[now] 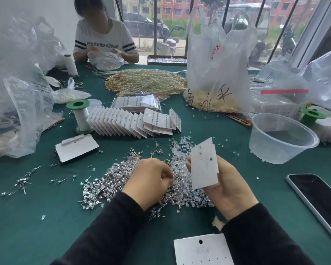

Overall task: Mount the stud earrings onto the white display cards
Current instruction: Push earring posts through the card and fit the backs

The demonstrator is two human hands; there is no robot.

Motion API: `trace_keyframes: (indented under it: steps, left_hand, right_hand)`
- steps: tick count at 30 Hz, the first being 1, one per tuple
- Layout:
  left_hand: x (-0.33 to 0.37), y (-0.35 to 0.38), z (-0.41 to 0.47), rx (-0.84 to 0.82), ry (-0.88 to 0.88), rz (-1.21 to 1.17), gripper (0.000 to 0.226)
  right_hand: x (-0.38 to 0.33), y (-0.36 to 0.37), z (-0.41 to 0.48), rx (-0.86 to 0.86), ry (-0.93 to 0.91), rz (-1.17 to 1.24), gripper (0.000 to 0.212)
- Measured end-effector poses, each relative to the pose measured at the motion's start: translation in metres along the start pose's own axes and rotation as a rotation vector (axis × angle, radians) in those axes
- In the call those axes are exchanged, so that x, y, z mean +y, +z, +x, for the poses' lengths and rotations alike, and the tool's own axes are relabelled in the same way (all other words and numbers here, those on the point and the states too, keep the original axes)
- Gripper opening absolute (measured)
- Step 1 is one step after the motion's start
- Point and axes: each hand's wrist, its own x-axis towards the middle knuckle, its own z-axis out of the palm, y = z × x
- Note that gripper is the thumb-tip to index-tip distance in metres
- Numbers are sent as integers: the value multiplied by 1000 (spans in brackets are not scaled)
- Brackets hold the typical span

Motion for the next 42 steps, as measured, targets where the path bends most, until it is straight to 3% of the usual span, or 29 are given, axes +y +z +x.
trace_keyframes:
  steps: [5, 10, 17, 23, 26, 30, 36, 42]
  left_hand:
    - [0, -8, 0, 83, -122, -271, 11]
    - [4, -9, -1, -23, -235, -605, 9]
    - [9, -10, -3, -107, -139, -851, 8]
    - [16, -11, -6, -37, -107, -904, 5]
    - [15, -9, -6, -41, -131, -859, 7]
    - [14, -9, -6, -39, -131, -783, 9]
    - [15, -13, -6, -21, -88, -722, 12]
    - [16, -12, -8, -6, -97, -684, 8]
  right_hand:
    - [0, 2, -4, -43, 70, -22, 58]
    - [2, 4, -6, -75, 109, -23, 55]
    - [1, 3, -6, -110, 117, -167, 42]
    - [6, 7, -11, -88, 26, -245, 44]
    - [8, 9, -16, -74, -87, -376, 20]
    - [12, 11, -19, -81, -239, -548, 3]
    - [15, 11, -19, -93, -357, -642, 10]
    - [17, 10, -17, -95, -291, -588, 10]
